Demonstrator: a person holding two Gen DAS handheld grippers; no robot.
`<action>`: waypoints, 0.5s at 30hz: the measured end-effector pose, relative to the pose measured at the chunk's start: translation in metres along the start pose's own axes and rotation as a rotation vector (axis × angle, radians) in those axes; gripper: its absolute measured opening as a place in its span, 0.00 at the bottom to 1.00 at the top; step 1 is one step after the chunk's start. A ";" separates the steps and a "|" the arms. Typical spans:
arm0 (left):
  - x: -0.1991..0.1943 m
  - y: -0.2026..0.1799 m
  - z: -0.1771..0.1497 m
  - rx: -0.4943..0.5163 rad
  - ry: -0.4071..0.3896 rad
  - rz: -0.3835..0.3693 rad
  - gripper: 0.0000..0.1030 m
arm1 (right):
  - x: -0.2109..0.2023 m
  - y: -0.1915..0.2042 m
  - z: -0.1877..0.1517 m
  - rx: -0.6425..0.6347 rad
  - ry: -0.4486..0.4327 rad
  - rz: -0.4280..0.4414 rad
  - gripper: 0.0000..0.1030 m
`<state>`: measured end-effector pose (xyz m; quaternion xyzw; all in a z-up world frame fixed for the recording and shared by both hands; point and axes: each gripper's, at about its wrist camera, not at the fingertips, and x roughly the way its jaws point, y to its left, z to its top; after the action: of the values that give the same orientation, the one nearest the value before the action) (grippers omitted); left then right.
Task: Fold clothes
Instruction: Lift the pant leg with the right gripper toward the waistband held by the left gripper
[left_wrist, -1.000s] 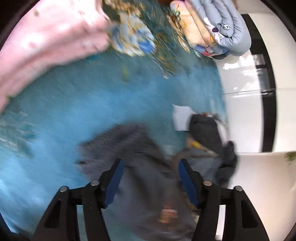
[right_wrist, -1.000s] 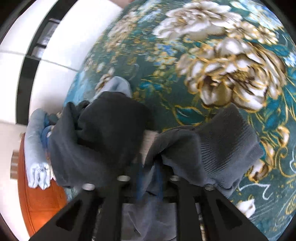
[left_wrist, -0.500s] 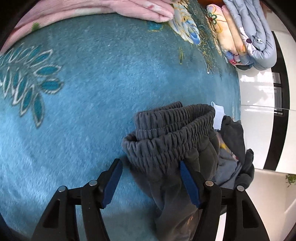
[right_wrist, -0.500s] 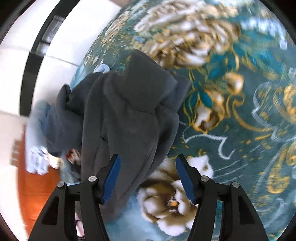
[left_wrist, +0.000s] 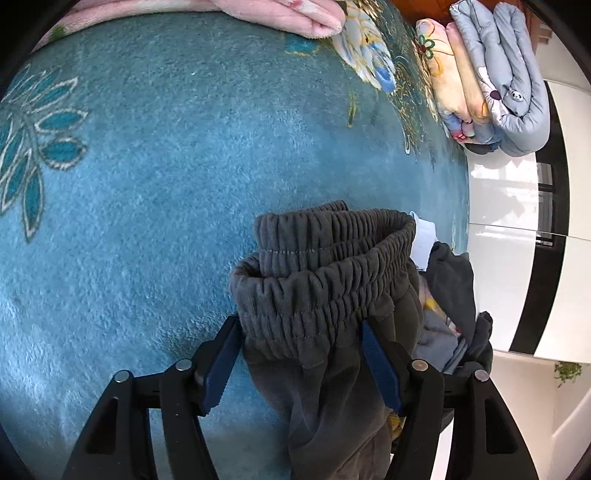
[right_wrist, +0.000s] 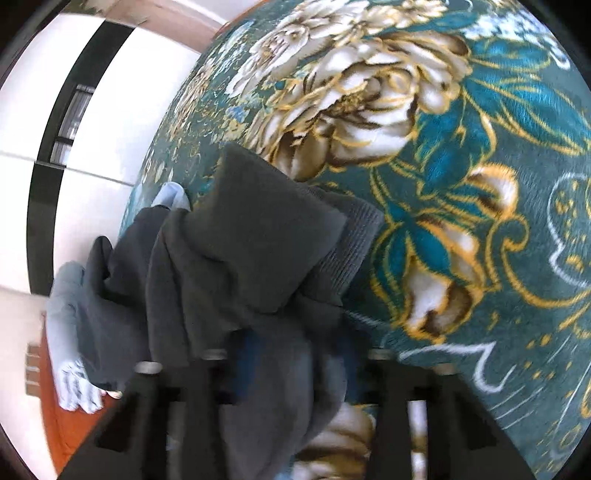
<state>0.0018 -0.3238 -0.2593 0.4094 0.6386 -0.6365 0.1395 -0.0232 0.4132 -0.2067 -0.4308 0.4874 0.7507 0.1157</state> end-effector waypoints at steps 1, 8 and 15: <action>-0.001 0.002 0.000 -0.030 0.003 -0.014 0.58 | -0.002 0.004 -0.001 -0.005 0.000 -0.003 0.17; -0.018 -0.011 -0.002 -0.011 -0.015 -0.049 0.37 | -0.035 0.033 0.001 -0.058 -0.013 0.095 0.11; -0.080 -0.013 -0.005 0.108 -0.041 -0.146 0.35 | -0.088 0.039 -0.004 -0.147 -0.020 0.213 0.10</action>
<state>0.0447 -0.3446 -0.1936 0.3554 0.6287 -0.6867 0.0835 0.0086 0.4124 -0.1158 -0.3762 0.4727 0.7968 0.0083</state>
